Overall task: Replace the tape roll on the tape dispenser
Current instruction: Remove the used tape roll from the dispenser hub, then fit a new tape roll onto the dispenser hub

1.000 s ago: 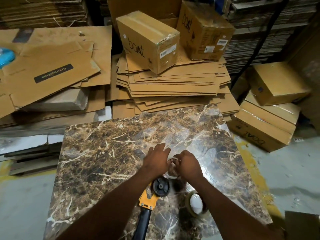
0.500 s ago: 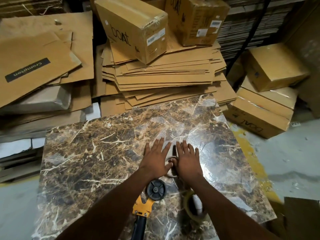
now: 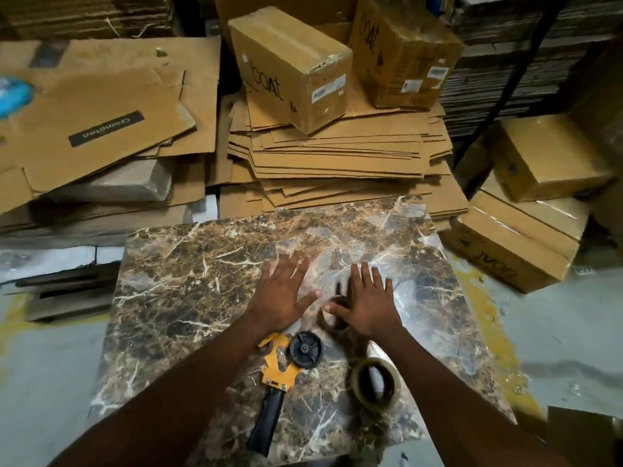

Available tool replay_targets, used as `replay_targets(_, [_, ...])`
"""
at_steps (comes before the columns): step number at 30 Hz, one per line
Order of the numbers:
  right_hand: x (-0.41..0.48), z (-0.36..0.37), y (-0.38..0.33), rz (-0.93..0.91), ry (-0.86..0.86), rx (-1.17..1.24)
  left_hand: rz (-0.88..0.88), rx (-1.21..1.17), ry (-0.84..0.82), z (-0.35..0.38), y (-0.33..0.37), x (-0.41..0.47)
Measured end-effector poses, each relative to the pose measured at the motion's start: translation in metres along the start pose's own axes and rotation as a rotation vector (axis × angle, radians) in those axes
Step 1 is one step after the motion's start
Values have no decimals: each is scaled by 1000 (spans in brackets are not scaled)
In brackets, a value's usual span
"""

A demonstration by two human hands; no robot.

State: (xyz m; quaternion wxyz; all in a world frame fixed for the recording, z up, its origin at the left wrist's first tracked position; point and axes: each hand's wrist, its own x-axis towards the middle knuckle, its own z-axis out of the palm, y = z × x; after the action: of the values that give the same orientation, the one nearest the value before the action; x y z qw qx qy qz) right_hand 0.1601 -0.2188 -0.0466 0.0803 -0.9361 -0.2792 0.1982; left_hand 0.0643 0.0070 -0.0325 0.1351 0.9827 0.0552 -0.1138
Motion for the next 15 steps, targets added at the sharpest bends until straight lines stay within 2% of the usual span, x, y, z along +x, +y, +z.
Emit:
replay_targets(8, [-31,-5,-26,-193,-36,-74,-96,34,-9,-6,2,-76])
replay_targets(15, [-89,24,6,-254,-120,-186,141,65,76,37,71,-118])
